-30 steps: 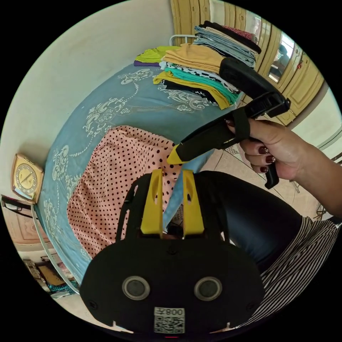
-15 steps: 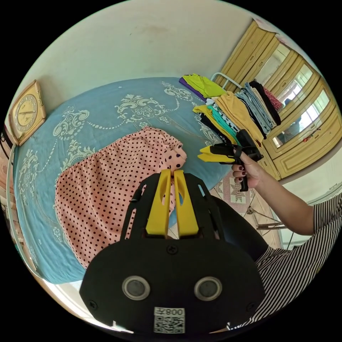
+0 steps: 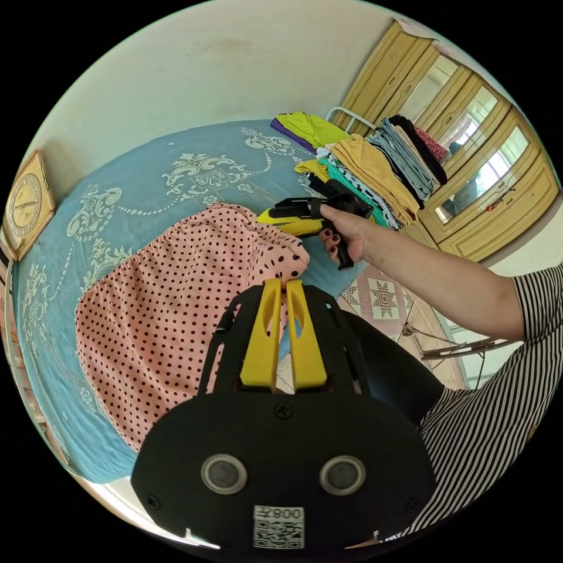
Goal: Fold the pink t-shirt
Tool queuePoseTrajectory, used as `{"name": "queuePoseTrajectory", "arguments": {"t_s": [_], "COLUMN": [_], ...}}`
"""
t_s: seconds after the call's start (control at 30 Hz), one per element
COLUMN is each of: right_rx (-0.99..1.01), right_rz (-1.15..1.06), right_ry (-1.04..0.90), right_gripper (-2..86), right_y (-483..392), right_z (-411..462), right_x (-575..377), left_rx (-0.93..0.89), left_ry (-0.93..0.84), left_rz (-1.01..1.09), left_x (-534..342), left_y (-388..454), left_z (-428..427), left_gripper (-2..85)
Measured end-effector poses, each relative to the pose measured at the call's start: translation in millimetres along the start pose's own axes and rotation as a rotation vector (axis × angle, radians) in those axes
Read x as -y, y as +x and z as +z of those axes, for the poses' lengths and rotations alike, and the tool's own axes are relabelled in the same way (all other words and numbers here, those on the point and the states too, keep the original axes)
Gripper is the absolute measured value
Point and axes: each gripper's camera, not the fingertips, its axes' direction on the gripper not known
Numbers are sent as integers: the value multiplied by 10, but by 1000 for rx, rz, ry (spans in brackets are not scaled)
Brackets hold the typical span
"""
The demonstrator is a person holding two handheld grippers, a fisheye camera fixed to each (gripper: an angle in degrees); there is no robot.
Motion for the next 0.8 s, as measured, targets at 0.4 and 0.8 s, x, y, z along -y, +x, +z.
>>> {"name": "queuePoseTrajectory", "arguments": {"t_s": [0.4,0.8], "right_rx": [-109,-64], "right_rz": [-29,-262], "right_ry": [-28,12], "right_gripper": [35,18], "right_y": [-459,-1689], "right_z": [360,893], "right_x": [156,-176], "left_rx": [-80,-163], "left_ry": [-11,192], "left_rz": [41,-223], "left_x": [-218,-1137], "left_y": [-236,-1253], "left_z": [-250,-1360], "left_gripper": [13,13]}}
